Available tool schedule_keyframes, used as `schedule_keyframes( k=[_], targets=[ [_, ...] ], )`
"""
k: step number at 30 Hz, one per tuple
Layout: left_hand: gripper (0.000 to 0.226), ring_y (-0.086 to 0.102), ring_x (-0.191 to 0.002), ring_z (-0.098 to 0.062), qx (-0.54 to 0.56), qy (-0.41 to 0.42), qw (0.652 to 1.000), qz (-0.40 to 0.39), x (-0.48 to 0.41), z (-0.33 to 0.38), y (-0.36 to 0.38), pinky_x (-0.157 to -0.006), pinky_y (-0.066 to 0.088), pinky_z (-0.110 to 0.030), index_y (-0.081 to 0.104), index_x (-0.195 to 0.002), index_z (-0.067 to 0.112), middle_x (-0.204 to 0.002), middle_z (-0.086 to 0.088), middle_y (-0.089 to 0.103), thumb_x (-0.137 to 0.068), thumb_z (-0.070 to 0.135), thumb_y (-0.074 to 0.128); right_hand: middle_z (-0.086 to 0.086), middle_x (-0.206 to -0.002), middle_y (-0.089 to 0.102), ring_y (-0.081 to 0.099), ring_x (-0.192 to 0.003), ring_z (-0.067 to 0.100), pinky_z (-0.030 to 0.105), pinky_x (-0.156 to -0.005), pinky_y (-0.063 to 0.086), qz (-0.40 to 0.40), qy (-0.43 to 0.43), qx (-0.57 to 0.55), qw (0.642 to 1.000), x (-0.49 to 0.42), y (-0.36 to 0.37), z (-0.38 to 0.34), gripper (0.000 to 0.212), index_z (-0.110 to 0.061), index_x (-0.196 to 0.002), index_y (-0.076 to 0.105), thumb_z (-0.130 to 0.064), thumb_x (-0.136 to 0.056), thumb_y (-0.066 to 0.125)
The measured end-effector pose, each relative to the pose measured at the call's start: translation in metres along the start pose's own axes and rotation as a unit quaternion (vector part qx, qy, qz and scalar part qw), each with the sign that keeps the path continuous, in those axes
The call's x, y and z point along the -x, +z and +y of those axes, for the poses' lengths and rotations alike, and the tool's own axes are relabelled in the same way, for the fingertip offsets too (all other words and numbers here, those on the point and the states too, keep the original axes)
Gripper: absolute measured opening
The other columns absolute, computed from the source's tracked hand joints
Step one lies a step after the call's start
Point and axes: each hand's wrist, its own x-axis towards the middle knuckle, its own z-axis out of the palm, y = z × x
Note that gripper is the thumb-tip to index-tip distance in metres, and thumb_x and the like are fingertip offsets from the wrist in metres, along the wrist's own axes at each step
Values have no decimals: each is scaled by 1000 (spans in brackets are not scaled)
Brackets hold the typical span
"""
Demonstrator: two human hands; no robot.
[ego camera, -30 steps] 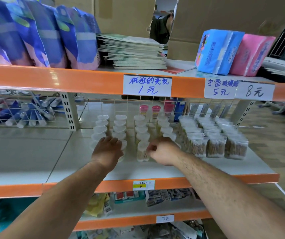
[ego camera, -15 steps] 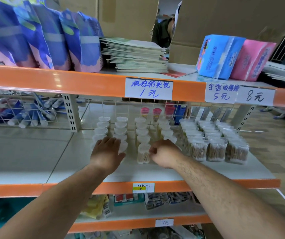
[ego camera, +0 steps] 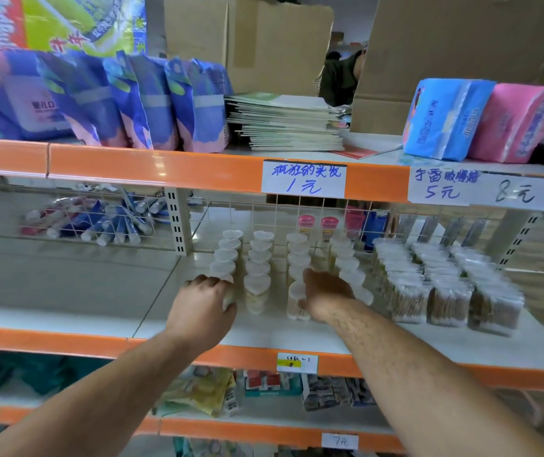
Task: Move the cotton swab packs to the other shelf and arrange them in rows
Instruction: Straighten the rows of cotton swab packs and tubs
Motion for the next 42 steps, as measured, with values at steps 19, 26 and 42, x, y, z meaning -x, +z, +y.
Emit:
schedule_keyframes(
  k=[19,26,42],
  targets=[
    [44,64,-96,-18,119,63,991,22,3,73,-29,-82,52,-32,68,-118,26,-107,3,72,-85,56,63,-6,-79,66,62,-71,9,21,-54,39,5,1,-240,971,44,-76,5,33,-23,-82,68,-56,-77,70],
    [65,66,-90,-10,266,-1,963,-52,0,94,-37,-80,58,-34,58,-123,24,-107,8,70,-72,58,78,-3,-69,63,57,-51,12,19,-43,38,23,40,-264,963,62,-77,15,49,-24,-79,65,-72,-70,68],
    [23,68,-91,-20,438,-62,885,-144,-4,83,-32,-83,58,-43,65,-110,17,-99,1,72,-90,28,71,8,-89,73,72,-73,20,31,-61,61,-37,28,-396,917,61,-66,5,51,-13,-97,67,-61,-84,63]
  ],
)
